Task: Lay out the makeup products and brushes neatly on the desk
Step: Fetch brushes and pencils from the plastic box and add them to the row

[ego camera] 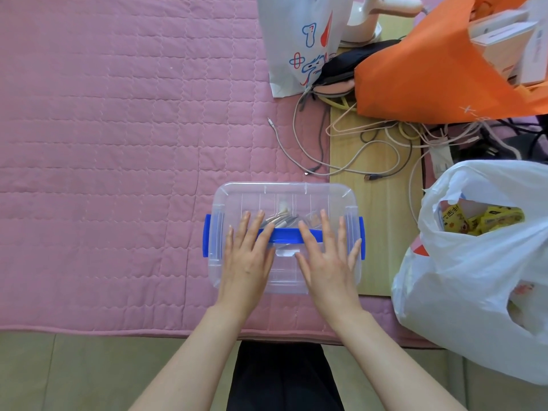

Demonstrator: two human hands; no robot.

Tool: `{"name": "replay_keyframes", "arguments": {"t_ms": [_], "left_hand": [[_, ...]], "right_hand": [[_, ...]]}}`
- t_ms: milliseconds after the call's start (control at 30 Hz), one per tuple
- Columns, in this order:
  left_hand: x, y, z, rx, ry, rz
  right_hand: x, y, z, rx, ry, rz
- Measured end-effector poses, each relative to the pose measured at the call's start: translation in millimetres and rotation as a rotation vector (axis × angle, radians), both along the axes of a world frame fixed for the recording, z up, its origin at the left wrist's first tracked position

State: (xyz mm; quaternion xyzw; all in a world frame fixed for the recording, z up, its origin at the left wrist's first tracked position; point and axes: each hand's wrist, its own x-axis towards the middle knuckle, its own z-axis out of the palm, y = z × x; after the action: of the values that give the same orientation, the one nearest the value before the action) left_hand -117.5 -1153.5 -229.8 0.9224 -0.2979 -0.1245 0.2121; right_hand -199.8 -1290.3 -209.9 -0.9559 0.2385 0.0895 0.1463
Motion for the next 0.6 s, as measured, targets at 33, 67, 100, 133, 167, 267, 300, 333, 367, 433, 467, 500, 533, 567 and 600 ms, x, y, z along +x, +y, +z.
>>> {"name": "replay_keyframes", "arguments": {"t_ms": [33,67,100,133,167,267,300,333,367,433,467,500,533,567,600], "left_hand": [[0,-1,0,-0.003,0.011,0.011],[1,-3,0,-0.009,0.018,0.019],[1,-4,0,-0.017,0.021,0.024],[2,-5,0,-0.031,0.022,0.031],[3,-6,0,-0.042,0.022,0.039],[2,-10,1,-0.054,0.026,0.038],[2,-11,2,-0.054,0.027,0.034],[3,-11,2,-0.056,0.031,0.034],[4,-11,3,-0.060,0.036,0.035],[5,-11,6,-0.071,0.037,0.033],[5,-12,8,-0.078,0.032,0.029],[6,-14,11,-0.085,0.022,0.024],[8,-16,14,-0.094,0.013,0.016],[10,-17,17,-0.105,0.004,0.007],[12,-19,21,-0.114,-0.003,-0.003]], "right_hand": [[2,3,-2,0.000,0.009,0.005],[3,4,-3,-0.003,0.015,0.000],[5,5,-4,-0.008,0.019,-0.010],[6,5,-4,-0.015,0.022,-0.020],[8,6,-4,-0.020,0.025,-0.031],[13,7,-2,-0.035,0.023,-0.082],[15,7,-2,-0.041,0.028,-0.094],[17,8,-2,-0.044,0.033,-0.102],[18,8,-2,-0.045,0.034,-0.106],[19,7,0,-0.044,0.024,-0.102],[18,7,2,-0.044,0.012,-0.100],[18,6,4,-0.043,-0.003,-0.104],[19,6,6,-0.038,-0.018,-0.114],[20,4,10,-0.033,-0.032,-0.126],[21,2,14,-0.030,-0.043,-0.138]]}}
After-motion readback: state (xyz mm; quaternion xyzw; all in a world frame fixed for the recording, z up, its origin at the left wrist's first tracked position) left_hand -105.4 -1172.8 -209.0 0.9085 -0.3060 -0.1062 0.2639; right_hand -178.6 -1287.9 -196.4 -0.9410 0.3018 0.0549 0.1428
